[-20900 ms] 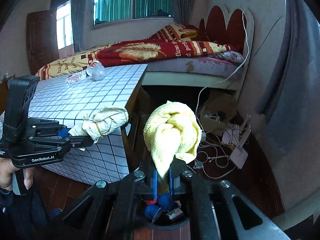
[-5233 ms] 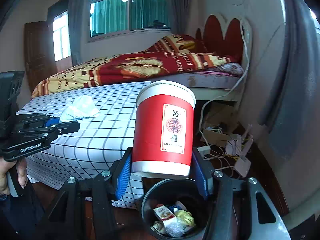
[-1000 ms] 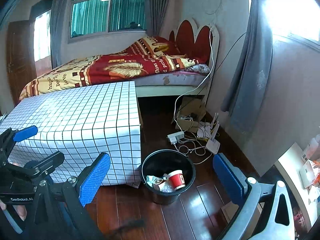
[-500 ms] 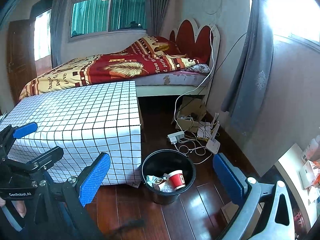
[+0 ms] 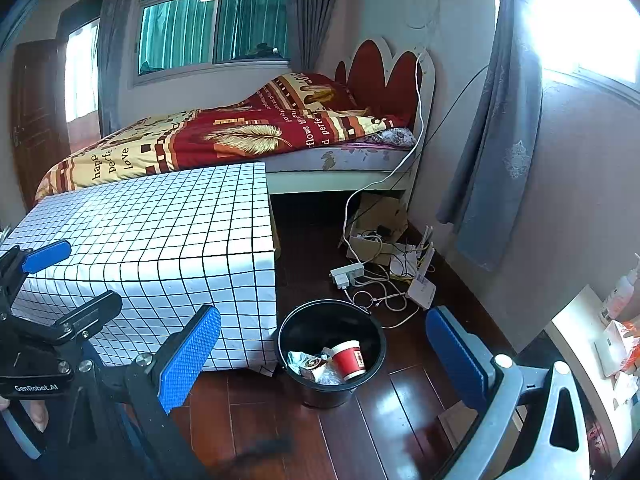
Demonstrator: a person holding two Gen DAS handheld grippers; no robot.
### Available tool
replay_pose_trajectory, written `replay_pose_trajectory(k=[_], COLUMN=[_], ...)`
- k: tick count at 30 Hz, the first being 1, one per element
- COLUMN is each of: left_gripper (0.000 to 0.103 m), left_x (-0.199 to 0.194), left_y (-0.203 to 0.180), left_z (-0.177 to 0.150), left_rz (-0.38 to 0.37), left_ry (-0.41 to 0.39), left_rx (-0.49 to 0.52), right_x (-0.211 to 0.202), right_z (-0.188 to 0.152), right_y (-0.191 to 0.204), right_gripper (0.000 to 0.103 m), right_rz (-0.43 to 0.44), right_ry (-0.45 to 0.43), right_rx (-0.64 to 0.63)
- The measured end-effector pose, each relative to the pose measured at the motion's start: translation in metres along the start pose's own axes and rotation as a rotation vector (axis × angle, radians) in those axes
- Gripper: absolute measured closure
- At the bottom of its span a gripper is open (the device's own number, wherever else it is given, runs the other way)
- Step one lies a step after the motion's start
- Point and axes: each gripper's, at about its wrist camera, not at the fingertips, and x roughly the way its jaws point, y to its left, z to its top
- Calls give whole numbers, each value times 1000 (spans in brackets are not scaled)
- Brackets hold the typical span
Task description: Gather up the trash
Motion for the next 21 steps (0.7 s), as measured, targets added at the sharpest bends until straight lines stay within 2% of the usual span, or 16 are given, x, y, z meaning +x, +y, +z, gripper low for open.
replay_pose_trajectory(k=[21], left_gripper=[0], left_x=[1], left_y=[-3], left_z=[3], left_rz=[-13], left_ry=[6], left_rx=[-7], right_x=[0], right_z=[1], right_y=[-3], right_gripper=[0], right_rz=[-6], right_ry=[2], right_rx=[1])
